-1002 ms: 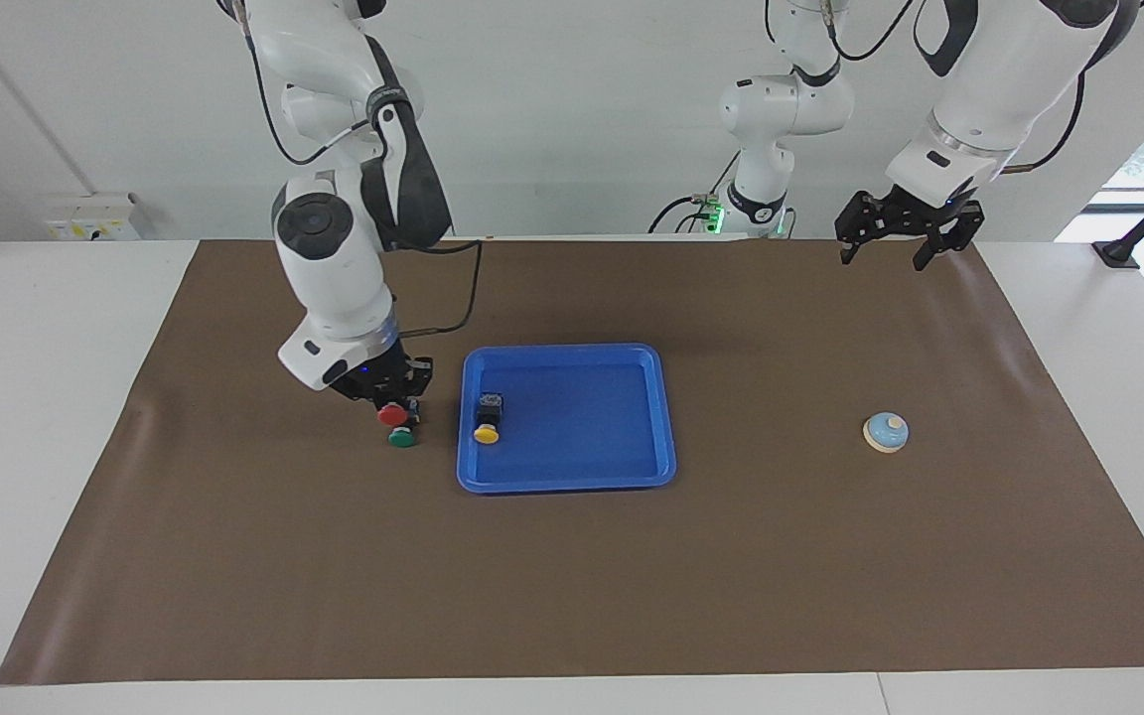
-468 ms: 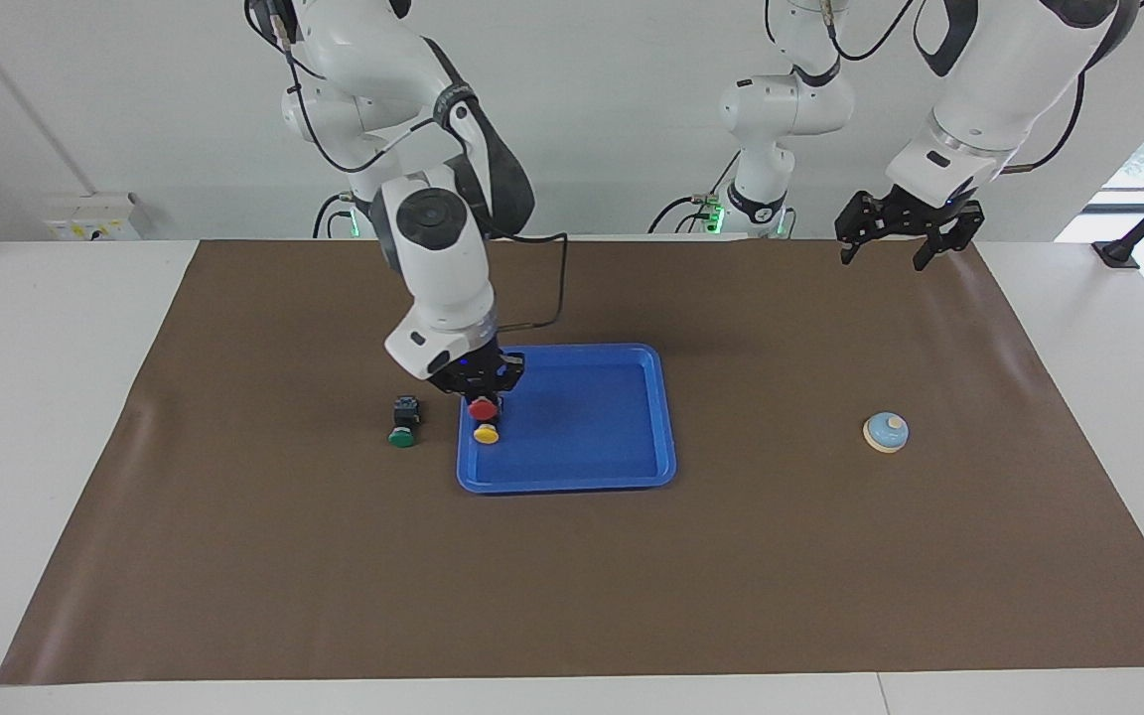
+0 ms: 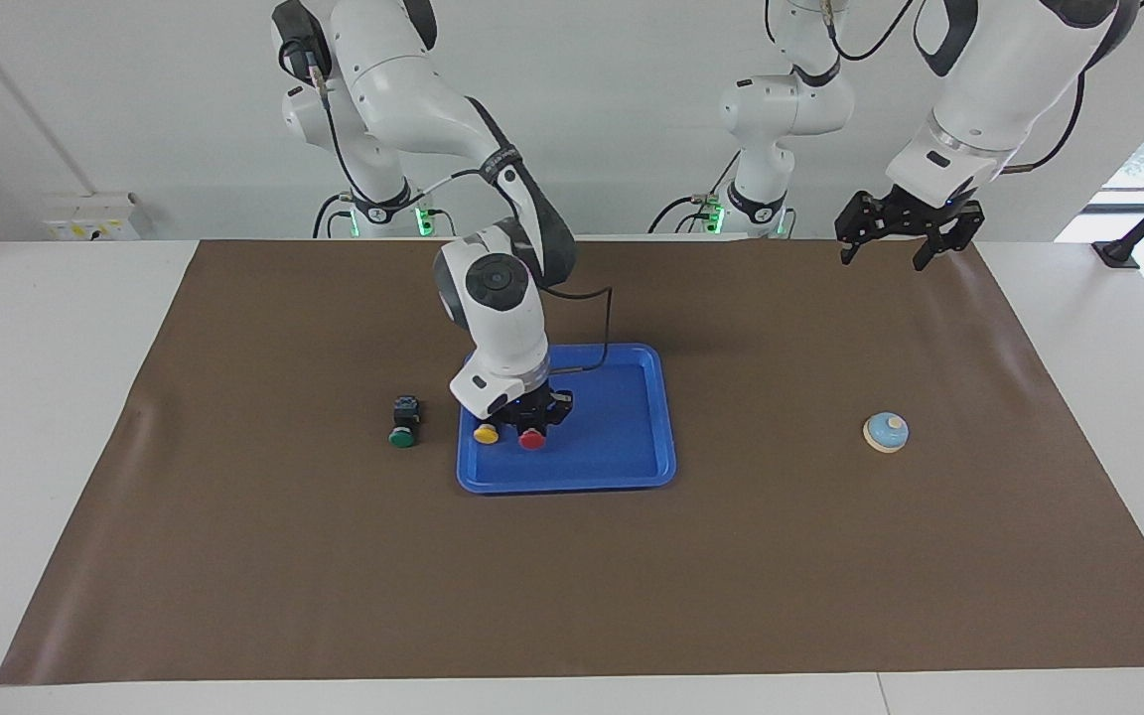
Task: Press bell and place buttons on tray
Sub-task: 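Place the red button in the tray beside the yellow one, then grasp the green button with the right gripper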
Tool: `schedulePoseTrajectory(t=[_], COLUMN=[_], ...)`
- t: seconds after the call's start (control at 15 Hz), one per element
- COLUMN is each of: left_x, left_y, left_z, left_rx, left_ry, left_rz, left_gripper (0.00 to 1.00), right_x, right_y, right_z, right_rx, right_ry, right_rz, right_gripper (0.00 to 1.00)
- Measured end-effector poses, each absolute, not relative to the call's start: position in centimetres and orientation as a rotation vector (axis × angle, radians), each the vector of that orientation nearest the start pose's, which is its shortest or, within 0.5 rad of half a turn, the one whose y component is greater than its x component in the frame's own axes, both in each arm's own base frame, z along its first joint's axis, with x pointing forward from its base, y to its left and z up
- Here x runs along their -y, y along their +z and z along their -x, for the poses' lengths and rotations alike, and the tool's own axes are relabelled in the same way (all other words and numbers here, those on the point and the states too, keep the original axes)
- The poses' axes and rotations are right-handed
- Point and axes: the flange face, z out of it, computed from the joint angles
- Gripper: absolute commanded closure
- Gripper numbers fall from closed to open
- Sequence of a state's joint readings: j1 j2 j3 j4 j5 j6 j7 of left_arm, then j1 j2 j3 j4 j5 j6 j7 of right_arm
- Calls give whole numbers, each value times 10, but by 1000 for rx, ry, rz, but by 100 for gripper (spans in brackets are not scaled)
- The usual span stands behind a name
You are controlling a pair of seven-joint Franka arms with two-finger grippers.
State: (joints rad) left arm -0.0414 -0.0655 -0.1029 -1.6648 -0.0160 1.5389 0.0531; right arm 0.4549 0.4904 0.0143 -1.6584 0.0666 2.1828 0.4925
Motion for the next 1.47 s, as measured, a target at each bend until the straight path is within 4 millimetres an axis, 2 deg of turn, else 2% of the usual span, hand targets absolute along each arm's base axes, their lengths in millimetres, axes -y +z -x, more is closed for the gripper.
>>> schedulePoseTrajectory(t=[0.2, 0.33, 0.4, 0.53, 0.67, 0.8, 0.94, 1.2, 1.4, 1.47], left_x=[80, 80, 80, 80, 80, 80, 80, 80, 80, 80], left_y=[613, 613, 613, 613, 613, 613, 613, 613, 613, 613], left_z=[-523, -523, -523, -523, -523, -523, -523, -523, -523, -523], left_rx=[-309, -309, -309, -309, -309, -309, -309, -309, -309, -309], left_ry=[96, 96, 96, 96, 96, 96, 96, 96, 96, 96], left_rz=[3131, 3131, 3131, 3131, 3131, 3131, 3131, 3131, 3131, 3131], left_gripper=[0, 0, 0, 0, 0, 0, 0, 0, 0, 0], right_x=[-310, -303, -293, -252, -201, -161, -141, -118, -108, -107], right_y=[333, 350, 362, 384, 394, 386, 364, 319, 302, 300], right_z=[-606, -610, -615, -630, -642, -641, -632, -605, -587, -582], right_rx=[-91, -80, -51, -2, 17, 55, 57, 61, 70, 70], right_ry=[4, 31, 38, 30, 40, 76, 70, 25, 30, 38], right_rz=[3072, 3084, 3089, 3090, 3091, 3094, 3095, 3096, 3098, 3099], right_gripper=[0, 0, 0, 0, 0, 0, 0, 0, 0, 8])
